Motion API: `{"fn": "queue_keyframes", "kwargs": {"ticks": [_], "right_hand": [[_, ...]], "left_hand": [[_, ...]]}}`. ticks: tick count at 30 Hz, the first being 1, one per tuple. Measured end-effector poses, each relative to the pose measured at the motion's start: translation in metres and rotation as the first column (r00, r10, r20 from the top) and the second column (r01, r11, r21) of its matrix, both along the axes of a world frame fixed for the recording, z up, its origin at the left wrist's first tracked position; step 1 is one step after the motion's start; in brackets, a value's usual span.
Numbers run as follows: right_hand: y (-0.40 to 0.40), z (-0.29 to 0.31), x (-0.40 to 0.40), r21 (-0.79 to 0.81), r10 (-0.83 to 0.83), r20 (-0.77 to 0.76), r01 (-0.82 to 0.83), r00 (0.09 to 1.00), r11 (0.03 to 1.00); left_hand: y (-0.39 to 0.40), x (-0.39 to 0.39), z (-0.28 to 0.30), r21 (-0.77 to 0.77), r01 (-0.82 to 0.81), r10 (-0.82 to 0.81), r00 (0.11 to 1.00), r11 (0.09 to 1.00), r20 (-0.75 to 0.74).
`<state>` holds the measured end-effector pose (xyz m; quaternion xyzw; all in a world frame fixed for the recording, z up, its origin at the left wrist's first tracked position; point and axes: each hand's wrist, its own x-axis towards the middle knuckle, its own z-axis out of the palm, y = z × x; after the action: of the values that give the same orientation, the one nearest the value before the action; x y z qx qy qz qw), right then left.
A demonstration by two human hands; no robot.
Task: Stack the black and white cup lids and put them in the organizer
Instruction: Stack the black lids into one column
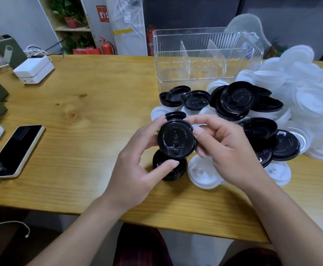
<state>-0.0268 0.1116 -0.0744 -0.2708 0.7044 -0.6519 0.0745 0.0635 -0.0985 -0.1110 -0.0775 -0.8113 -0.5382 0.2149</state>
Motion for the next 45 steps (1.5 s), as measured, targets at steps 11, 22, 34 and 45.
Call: {"fn": "queue_keyframes", "kwargs": {"ticks": [11,22,34,45], "right_hand": [[-0.014,0.006,0.029,0.36,-0.054,-0.41,0.216,0.91,0.908],[0.008,0.012,0.019,0.485,-0.031,-0.378,0.226,0.925,0.844],[-0.017,-0.006,0.035,0.646,0.24,-0.449,0.127,0.861,0.753],[-0.021,-0.011,0.035,0.711,0.284,-0.415,0.113,0.864,0.694]], "left_hand": [[0.0,0.001,0.003,-0.215,-0.255,0.209,0.954,0.943,-0.215],[-0.019,0.02,0.001,-0.344,0.022,0.074,0.962,0.939,0.262],[-0.03,0.013,-0.003,-0.301,0.054,0.049,0.944,0.952,0.327],[-0.038,0.012,-0.002,-0.277,0.083,0.03,0.924,0.957,0.381]]}}
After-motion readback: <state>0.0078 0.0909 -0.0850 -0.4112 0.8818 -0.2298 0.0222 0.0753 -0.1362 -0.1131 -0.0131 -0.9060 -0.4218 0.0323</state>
